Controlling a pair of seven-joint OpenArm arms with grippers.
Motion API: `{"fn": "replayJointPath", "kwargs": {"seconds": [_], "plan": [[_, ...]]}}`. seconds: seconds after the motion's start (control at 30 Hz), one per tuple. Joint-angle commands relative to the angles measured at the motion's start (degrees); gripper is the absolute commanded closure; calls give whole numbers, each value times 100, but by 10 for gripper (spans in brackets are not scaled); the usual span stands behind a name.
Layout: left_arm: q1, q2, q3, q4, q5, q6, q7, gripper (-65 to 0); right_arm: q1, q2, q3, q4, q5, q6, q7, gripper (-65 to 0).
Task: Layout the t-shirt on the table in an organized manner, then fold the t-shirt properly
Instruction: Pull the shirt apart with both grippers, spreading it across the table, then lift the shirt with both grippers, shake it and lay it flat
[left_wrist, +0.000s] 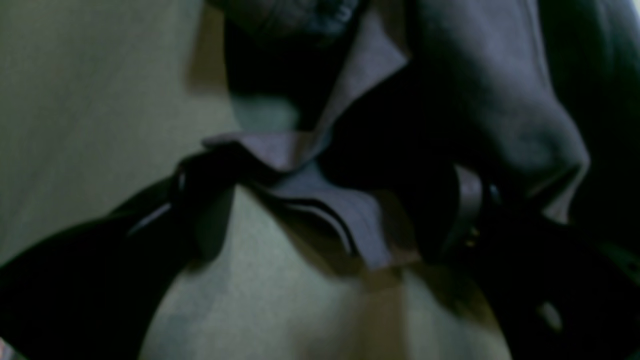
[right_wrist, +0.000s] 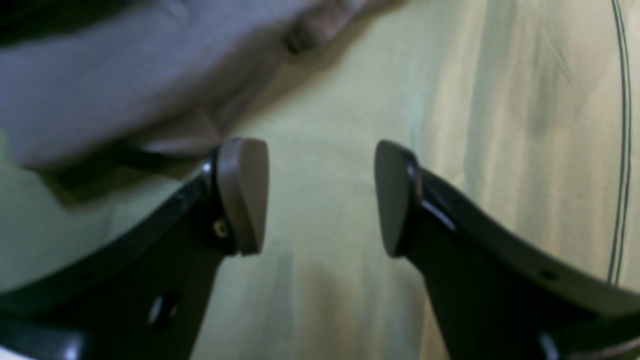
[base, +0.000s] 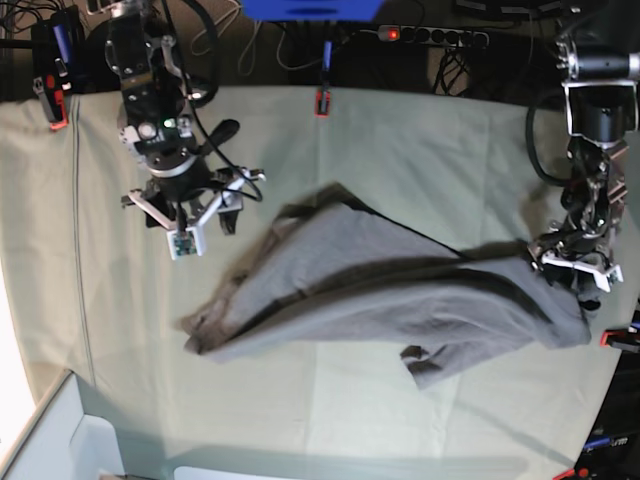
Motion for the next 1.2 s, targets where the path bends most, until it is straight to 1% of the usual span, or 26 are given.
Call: {"fn": "replayJointPath", "kwargs": {"seconds": [0.0, 0.17, 0.2, 0.23, 0.27, 0.3, 0.37, 0.4, 0.43, 0.47, 0.5, 0.53, 0.6, 0.67, 0.77, 0.87, 0.9, 1.0, 1.07, 1.17], "plan": [[-92, -88, -18, 29, -38, -10, -24, -527, 8, 24, 2, 162, -10, -5, 137, -344], [-92, 0, -35, -15, -38, -10, -15, -524, 17, -11, -543, 259, -10, -5, 119, -347], [-65, 0, -35, 20, -38, -10, -15, -508, 52, -29, -675, 215, -10, -5, 119, -348], [-48, 0, -35, 29, -38, -10, -15, -468, 69, -81, -807, 119, -10, -5, 137, -348], [-48, 0, -35, 29, -38, -10, -6, -393, 96, -160, -912, 13, -10, -5, 145, -348], [-39, 0, -35, 29, -38, -10, -6, -285, 184, -231, -965, -101, -10, -5, 145, -348], [-39, 0, -44, 20, -38, -1, 3, -36, 377, -442, -974, -453, -10, -5, 137, -348], [-39, 0, -44, 20, -47, 25, 11, 0, 465, -547, -974, -646, -10, -5, 145, -348], [-30, -9, -44, 20, -47, 16, 20, 0, 606, -618, -974, -875, -10, -5, 145, -348], [31, -18, -53, 38, -47, 8, 20, -36, 781, -653, -965, -1112, -10, -5, 145, -348], [84, -18, -97, 99, -47, 8, 11, -37, 922, -653, -965, -1314, -10, -5, 145, -348], [137, -27, -246, 249, -47, 8, 29, -10, 1045, -662, -965, -1534, -10, -5, 145, -348], [383, -44, -624, 618, -47, 8, 73, 0, 1230, -662, -965, -1877, -10, -5, 145, -348], [585, -176, -1108, 1154, -38, 8, 407, -2, 1344, -662, -965, -2167, -10, -5, 145, -348], [664, -229, -1715, 1849, -12, -1, 978, 0, 1406, -670, -974, -2413, -10, -5, 154, -348], [647, -255, -2198, 2350, 23, -1, 1312, 0, 1362, -688, -1018, -2387, -10, 3, 154, -348], [638, -334, -2304, 2508, 23, -1, 1383, 0, 1300, -688, -1105, -2334, -10, 3, 154, -348], [629, -484, -2356, 2895, 14, -1, 1567, 0, 1133, -679, -1281, -2123, -10, 3, 154, -348], [620, -554, -2356, 3088, -21, 8, 1594, 0, 1151, -679, -1352, -2176, -10, 3, 154, -348], [656, -554, -2365, 3361, 14, 25, 1594, 0, 1309, -723, -1378, -2405, -10, 3, 163, -348]]}}
